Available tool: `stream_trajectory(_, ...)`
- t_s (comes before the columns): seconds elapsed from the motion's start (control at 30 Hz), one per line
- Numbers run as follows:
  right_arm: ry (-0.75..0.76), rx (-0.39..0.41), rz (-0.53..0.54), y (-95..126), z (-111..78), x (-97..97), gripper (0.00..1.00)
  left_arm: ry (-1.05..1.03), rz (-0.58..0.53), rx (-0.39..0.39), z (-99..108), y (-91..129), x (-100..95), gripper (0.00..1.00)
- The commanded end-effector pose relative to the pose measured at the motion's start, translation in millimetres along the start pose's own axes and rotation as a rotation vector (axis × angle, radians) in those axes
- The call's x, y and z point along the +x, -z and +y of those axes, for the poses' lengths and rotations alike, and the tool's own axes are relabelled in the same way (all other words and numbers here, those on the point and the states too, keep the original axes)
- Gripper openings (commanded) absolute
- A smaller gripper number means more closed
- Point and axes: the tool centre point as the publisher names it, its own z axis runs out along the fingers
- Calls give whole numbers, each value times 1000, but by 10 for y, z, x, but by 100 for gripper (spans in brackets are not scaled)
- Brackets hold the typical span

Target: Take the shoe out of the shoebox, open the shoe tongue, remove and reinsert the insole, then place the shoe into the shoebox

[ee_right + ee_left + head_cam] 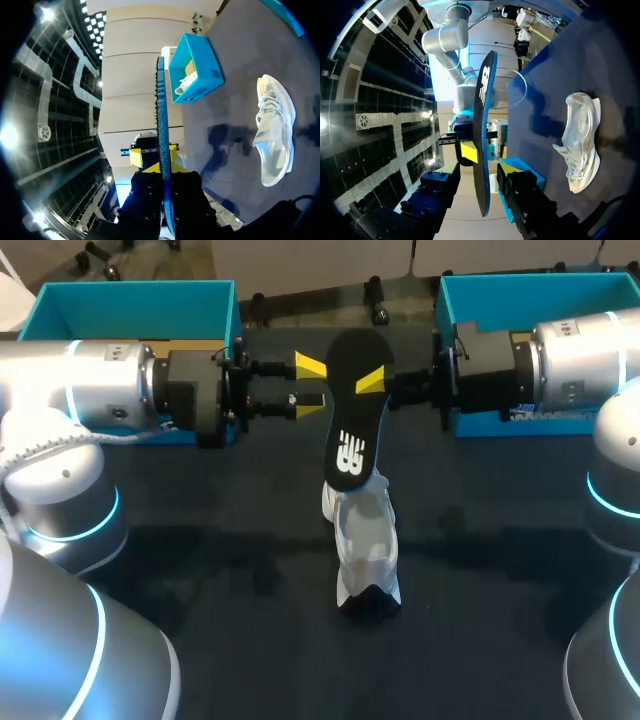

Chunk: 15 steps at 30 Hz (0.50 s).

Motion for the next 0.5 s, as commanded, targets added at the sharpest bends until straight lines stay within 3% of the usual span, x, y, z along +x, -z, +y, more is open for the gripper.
stream_trajectory(0.03,1,-8,-5,-42,-37,28,0,-3,-2,0,55,-91,23,49)
stream_trajectory(0.23,11,-7,-7,-63,-75,64,0,-4,-18,-14,101,-175,12,54)
stream_trajectory(0.5,13,2,-7,-98,-112,78,0,-4,-39,-28,135,-298,-5,48)
